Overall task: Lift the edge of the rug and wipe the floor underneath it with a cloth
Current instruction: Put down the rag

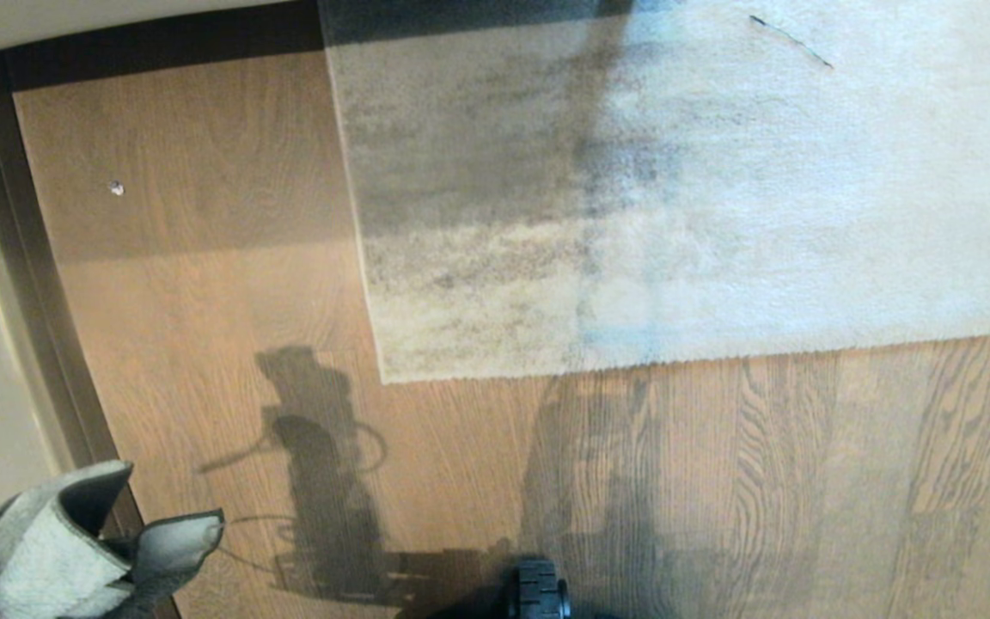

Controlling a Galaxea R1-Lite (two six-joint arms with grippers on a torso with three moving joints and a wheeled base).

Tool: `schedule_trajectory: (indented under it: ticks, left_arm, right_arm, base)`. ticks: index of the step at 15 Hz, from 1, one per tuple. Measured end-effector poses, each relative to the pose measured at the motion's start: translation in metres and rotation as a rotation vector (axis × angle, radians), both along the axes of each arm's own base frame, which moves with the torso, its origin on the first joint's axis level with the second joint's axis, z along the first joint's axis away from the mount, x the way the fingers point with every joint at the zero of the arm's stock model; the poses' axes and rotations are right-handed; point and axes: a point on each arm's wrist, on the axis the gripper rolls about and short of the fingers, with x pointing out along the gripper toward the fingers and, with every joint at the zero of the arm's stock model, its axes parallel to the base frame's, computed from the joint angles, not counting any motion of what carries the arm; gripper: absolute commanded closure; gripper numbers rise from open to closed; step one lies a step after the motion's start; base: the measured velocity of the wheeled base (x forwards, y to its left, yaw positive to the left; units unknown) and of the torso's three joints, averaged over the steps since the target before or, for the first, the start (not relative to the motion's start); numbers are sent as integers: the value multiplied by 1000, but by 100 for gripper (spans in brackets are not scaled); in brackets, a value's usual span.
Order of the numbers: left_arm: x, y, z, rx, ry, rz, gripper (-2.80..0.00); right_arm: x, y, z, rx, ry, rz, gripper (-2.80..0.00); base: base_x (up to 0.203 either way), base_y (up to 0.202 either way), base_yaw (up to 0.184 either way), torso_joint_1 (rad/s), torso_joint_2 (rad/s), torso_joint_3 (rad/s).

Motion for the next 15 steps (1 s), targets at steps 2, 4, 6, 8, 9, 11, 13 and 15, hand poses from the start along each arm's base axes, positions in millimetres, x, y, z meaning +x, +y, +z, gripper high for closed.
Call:
schedule_trajectory:
  ticks: [2,4,6,8,9,11,13,15]
  left_arm:
    - [2,0,1,1,25,-1,0]
    - [4,0,1,2,52,-2,0]
    - [6,0,2,4,74,-2,0]
    - [7,0,6,4,85,-6,0]
    - [7,0,12,3,89,-8,0]
    - [9,0,26,-9,132,-15,0]
    - [14,0,34,-16,181,-22,0]
    - [22,0,36,-21,245,-20,0]
  right_arm:
    - [0,0,0,0,0,0,0]
    - [0,0,0,0,0,0,0]
    - [0,0,0,0,0,0,0]
    - [0,0,0,0,0,0,0]
    - [0,0,0,0,0,0,0]
    - [0,0,0,0,0,0,0]
    - [0,0,0,0,0,0,0]
    - [0,0,0,0,0,0,0]
  base:
    - [0,0,0,0,0,0]
    - [0,0,0,0,0,0]
    - [0,0,0,0,0,0]
    - [0,0,0,0,0,0]
    - [0,0,0,0,0,0]
    - [0,0,0,0,0,0]
    - [0,0,0,0,0,0]
    - [0,0,0,0,0,0]
